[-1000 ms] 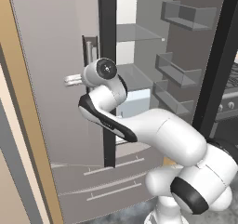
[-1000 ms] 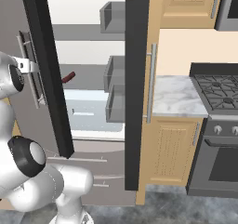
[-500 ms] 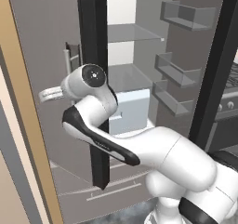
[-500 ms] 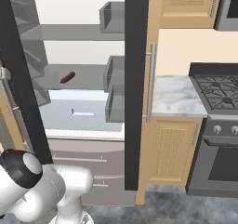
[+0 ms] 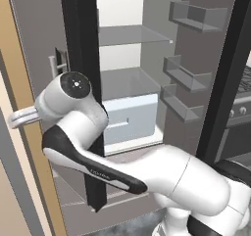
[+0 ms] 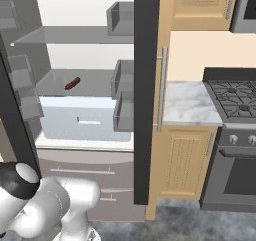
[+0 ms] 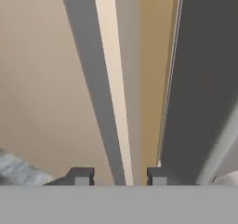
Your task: Move the hot dog bun to the plate on the dining table and place the condiment next to that plate. Then navigate to the fridge and take the sausage and place it on the plate as well.
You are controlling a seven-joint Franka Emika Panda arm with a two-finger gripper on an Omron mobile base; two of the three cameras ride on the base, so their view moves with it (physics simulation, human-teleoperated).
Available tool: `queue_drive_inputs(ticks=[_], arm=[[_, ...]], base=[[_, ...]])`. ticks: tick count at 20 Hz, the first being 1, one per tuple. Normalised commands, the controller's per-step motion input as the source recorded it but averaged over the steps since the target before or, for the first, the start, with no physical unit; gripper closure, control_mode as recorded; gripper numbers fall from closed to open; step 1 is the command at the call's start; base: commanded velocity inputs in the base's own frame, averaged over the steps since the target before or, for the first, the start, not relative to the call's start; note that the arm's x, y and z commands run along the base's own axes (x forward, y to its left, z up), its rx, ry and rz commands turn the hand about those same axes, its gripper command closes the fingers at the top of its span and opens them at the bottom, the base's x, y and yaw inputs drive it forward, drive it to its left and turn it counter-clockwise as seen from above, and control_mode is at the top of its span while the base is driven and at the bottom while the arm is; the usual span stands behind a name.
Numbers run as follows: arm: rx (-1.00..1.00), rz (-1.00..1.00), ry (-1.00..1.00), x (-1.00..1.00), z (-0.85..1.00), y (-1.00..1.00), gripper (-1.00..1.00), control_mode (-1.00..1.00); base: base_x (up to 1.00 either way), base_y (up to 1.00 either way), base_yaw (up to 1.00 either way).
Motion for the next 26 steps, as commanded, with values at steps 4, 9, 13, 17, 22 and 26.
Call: queue_drive_inputs(ticks=[4, 9, 13, 17, 22, 26], arm=[[0.05, 0.07, -0.10, -1.00, 0.20, -0.83, -1.00, -1.00], [0.11, 0.00, 0.01, -0.83, 0.34, -1.00, -1.00, -1.00], [0.08, 0.00, 0.04, -0.07, 0.21, -1.00, -1.00, -1.00], [0.00, -0.07, -0.04, 0.10, 0.12, -1.00, -1.00, -1.00], [-0.02, -0.18, -0.01, 0.34, 0.01, -1.00, -1.00, -1.00], [-0.02, -0.23, 0.02, 0.89, 0.00, -1.00, -1.00, -1.00]], base=[[0.00, 0.00, 0.00], [0.00, 0.00, 0.00], [0.00, 0.00, 0.00], [0.00, 0.00, 0.00], [0.00, 0.00, 0.00], [0.00, 0.00, 0.00]])
